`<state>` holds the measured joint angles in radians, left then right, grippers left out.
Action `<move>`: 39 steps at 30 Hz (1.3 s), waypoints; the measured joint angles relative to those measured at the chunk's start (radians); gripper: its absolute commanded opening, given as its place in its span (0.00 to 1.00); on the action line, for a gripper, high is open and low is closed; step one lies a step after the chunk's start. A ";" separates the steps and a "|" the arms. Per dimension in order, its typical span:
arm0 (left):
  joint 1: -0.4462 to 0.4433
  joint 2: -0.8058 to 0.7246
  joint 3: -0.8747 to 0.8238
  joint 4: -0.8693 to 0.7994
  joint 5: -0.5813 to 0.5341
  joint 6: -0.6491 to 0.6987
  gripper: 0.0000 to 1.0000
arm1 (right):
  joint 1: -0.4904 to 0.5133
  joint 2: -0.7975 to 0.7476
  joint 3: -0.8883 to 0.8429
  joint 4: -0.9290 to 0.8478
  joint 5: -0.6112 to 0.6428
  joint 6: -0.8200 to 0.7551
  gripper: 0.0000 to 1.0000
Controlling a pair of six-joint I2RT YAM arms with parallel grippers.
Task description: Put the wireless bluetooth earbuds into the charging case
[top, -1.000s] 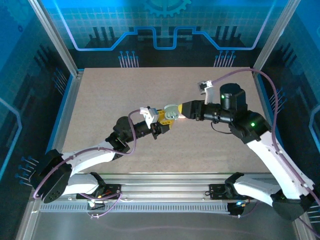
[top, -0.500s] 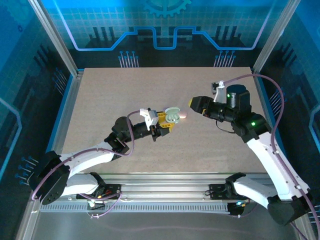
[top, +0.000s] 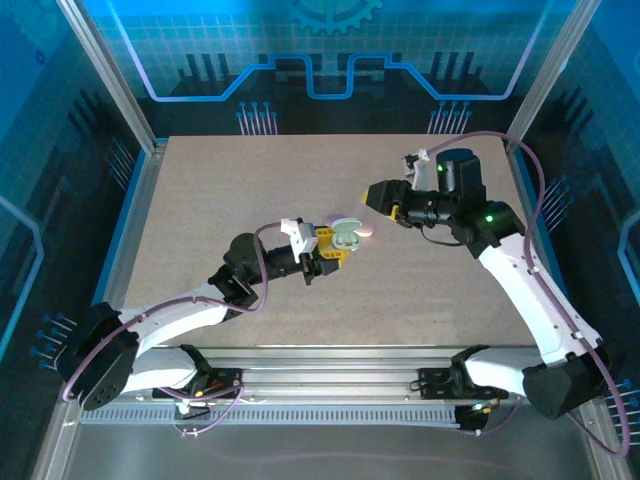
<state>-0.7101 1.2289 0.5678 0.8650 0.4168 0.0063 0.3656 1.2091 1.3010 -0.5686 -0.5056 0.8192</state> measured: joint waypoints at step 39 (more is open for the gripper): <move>-0.003 -0.007 0.002 0.012 -0.009 -0.008 0.33 | 0.066 0.030 -0.127 0.054 -0.324 -0.020 0.51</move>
<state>-0.7128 1.2217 0.5697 0.8768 0.4080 -0.0021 0.4316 1.2392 1.1736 -0.5148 -0.8299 0.7990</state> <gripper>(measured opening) 0.355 0.539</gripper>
